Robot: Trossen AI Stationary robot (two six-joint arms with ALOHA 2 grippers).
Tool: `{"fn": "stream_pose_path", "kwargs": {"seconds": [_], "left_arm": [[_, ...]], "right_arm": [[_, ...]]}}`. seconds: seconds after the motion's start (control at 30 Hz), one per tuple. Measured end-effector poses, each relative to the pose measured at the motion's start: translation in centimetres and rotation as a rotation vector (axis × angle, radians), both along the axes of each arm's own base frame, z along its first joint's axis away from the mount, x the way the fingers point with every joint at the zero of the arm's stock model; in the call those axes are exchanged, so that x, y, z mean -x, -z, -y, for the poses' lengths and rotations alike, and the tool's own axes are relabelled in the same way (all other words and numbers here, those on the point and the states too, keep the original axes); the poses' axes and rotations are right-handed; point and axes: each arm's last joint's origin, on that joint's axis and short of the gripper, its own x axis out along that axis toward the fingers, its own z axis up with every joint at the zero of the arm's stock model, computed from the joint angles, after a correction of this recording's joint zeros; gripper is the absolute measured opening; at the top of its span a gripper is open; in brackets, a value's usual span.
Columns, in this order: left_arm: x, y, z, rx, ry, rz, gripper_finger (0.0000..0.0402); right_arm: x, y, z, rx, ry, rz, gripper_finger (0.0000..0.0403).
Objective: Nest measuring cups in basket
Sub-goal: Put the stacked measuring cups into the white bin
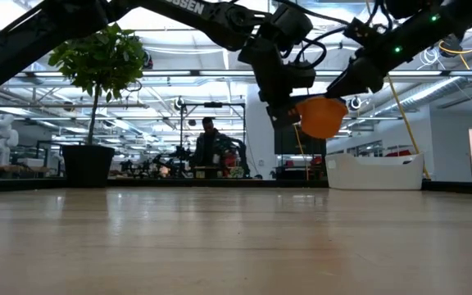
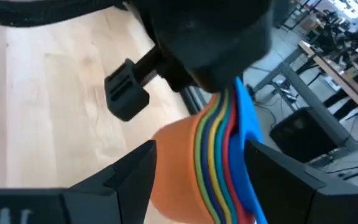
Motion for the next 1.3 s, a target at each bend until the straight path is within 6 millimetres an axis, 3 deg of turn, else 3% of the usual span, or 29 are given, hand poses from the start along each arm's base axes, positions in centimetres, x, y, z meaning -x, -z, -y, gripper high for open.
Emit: {"fn": "stream_pose_path", "kwargs": {"seconds": [0.23,0.67,0.97,1.3], "left_arm": [[0.0,0.0,0.0,0.005,-0.002,0.010,0.0078],[-0.5,-0.1,1.2,0.028,0.074,0.023,0.0078],[-0.6,-0.2,1.6,0.016,0.088,0.018,0.0078],[-1.1,-0.4,3.5,-0.049,0.163,-0.053,0.0078]], "right_arm": [[-1.2,0.3,0.6,0.052,0.118,0.028,0.0236],[-3.1,1.4,1.0,0.052,0.100,0.036,0.0236],[-3.2,1.5,1.1,0.111,0.111,-0.006,0.0236],[-3.2,1.7,0.8,0.184,0.052,-0.111,0.0235]]}}
